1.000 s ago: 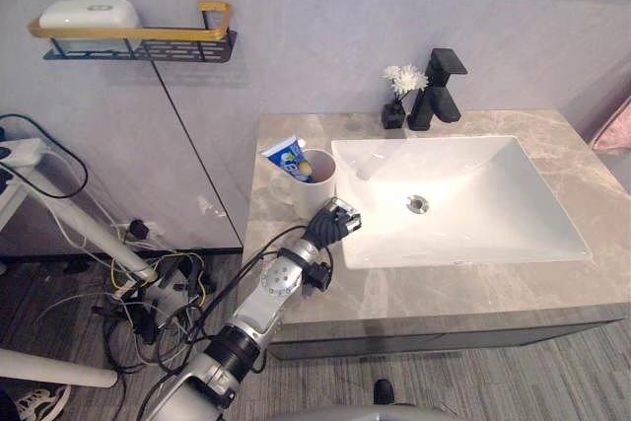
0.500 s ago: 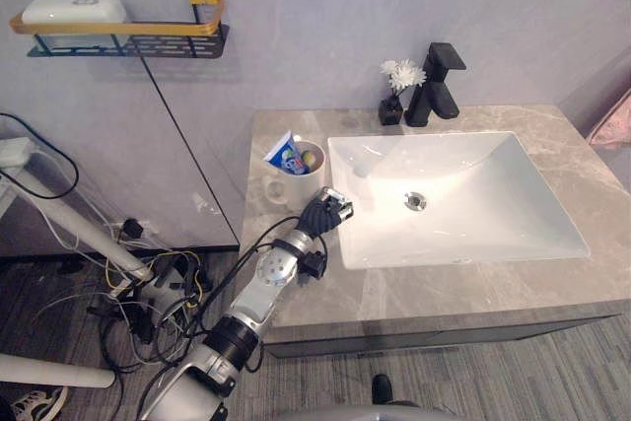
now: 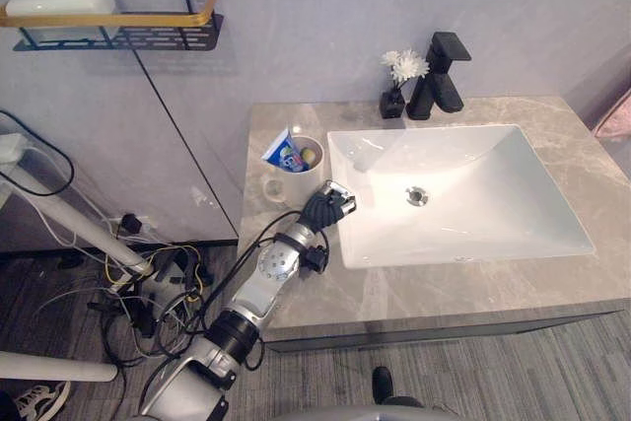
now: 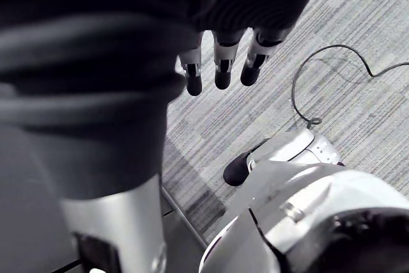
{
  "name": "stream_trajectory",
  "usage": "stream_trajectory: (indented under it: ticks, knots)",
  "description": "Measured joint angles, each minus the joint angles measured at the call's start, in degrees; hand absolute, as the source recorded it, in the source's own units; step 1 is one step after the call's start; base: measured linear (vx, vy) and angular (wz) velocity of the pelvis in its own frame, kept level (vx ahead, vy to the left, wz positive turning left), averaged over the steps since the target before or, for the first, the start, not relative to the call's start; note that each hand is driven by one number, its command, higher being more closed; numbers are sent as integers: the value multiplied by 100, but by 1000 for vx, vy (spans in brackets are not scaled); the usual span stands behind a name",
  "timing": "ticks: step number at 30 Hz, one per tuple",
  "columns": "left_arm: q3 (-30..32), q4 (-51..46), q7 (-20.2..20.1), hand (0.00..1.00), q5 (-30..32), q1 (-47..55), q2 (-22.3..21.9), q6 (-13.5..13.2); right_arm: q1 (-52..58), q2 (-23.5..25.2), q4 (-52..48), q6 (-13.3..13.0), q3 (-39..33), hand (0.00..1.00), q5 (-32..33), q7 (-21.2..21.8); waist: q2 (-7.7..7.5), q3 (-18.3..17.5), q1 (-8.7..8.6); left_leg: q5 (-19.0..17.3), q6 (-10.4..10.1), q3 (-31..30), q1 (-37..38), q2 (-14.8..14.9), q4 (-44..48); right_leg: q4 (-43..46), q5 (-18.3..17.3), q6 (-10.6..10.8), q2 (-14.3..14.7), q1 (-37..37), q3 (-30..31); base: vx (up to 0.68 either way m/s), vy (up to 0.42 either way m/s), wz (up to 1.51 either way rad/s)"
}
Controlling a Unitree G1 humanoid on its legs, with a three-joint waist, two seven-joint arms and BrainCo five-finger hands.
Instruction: Organize washtable
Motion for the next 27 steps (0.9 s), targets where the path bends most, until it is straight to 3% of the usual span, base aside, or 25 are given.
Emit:
stream_trajectory:
  ticks: [11, 27]
  knots:
    - [7, -784, -36, 100, -349, 787, -21, -49, 56, 45, -154, -19, -1, 0, -1, -22, 9, 14, 30, -5, 9, -70, -9, 0, 28, 0, 0, 0, -4, 41, -45, 1, 0, 1]
    - [131, -982, -154, 100, -560, 1109, -97, -48, 58, 42, -155, -25, 124, 0, 5, -84, -7, 5, 35, -5, 9, -81, -14, 1, 37, 1, -1, -2, -6, 81, -56, 0, 0, 0]
